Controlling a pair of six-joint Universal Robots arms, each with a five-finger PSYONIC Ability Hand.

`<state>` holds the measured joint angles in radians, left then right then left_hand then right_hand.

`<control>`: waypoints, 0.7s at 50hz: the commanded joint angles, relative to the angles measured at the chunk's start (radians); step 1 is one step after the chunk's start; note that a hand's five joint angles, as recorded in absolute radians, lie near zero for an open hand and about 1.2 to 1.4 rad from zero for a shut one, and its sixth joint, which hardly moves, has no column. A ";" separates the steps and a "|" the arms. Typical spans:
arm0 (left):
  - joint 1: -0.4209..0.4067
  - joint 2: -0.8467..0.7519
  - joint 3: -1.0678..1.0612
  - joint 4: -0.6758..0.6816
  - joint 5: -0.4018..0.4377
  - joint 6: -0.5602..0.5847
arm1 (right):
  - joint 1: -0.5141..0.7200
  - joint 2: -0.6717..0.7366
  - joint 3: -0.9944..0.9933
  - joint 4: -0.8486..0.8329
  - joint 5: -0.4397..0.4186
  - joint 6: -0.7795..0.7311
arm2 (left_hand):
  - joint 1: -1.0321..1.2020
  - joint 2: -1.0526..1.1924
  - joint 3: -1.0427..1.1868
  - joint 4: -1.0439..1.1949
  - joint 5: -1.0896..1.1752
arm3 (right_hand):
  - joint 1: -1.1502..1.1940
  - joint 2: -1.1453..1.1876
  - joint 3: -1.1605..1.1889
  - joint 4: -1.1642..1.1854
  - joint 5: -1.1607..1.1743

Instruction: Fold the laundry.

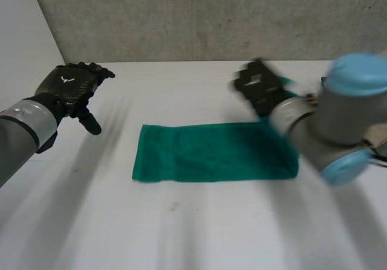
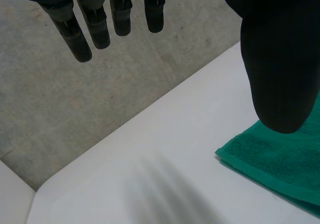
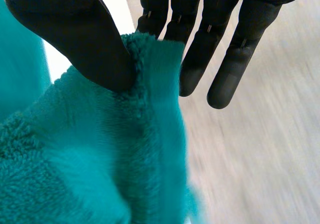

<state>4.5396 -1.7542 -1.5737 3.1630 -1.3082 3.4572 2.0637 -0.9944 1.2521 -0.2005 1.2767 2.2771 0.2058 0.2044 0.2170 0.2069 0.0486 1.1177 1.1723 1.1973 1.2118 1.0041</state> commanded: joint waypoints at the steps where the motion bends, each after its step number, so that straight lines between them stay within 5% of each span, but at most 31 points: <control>1: 0.004 0.012 -0.035 0.015 0.006 -0.001 | 0.265 0.195 -0.065 -0.025 -0.082 -0.094 | -0.031 -0.030 -0.042 -0.032 -0.049 | 0.279 0.224 0.199 0.184 0.218; 9: 0.001 0.004 -0.052 0.031 0.007 0.002 | 0.354 0.281 -0.123 0.021 -0.022 -0.143 | -0.031 -0.030 -0.042 -0.032 -0.049 | 0.279 0.224 0.199 0.184 0.218; 10: 0.001 0.002 -0.052 0.032 0.007 0.000 | 0.351 0.275 -0.125 0.012 -0.008 -0.136 | -0.031 -0.030 -0.042 -0.032 -0.049 | 0.110 0.055 0.030 0.015 0.049; 11: 0.001 0.002 -0.052 0.035 0.007 -0.001 | 0.343 0.255 -0.122 -0.008 0.024 -0.108 | -0.031 -0.030 -0.042 -0.032 -0.049 | -0.598 -0.653 -0.678 -0.692 -0.659; 12: 0.001 0.001 -0.051 0.037 0.007 -0.001 | 0.339 0.244 -0.119 -0.019 0.042 -0.091 | -0.031 -0.030 -0.042 -0.032 -0.049 | -0.931 -0.986 -1.011 -1.025 -0.992; 16: -0.005 -0.008 -0.043 0.049 0.007 -0.001 | 0.311 0.186 -0.088 -0.066 0.118 0.047 | -0.031 -0.030 -0.042 -0.032 -0.049 | -0.943 -0.998 -1.023 -1.037 -1.004; 25: -0.047 -0.036 -0.023 0.069 0.007 -0.007 | 0.262 0.070 0.033 -0.132 0.130 0.309 | -0.031 -0.030 -0.042 -0.032 -0.049 | -0.943 -0.998 -1.023 -1.037 -1.004; 35: -0.186 -0.120 -0.003 0.091 0.020 -0.049 | 0.132 0.014 0.073 0.008 0.214 0.447 | -0.031 -0.030 -0.042 -0.032 -0.049 | -0.943 -0.998 -1.023 -1.037 -1.004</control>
<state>4.4354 -1.8180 -1.5911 3.2370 -1.2979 3.4321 2.2689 -0.9639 1.3177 -0.2973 1.4356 2.6628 0.2058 0.2045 0.2170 0.2069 0.0486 0.2238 0.2104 0.2106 0.2134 0.0448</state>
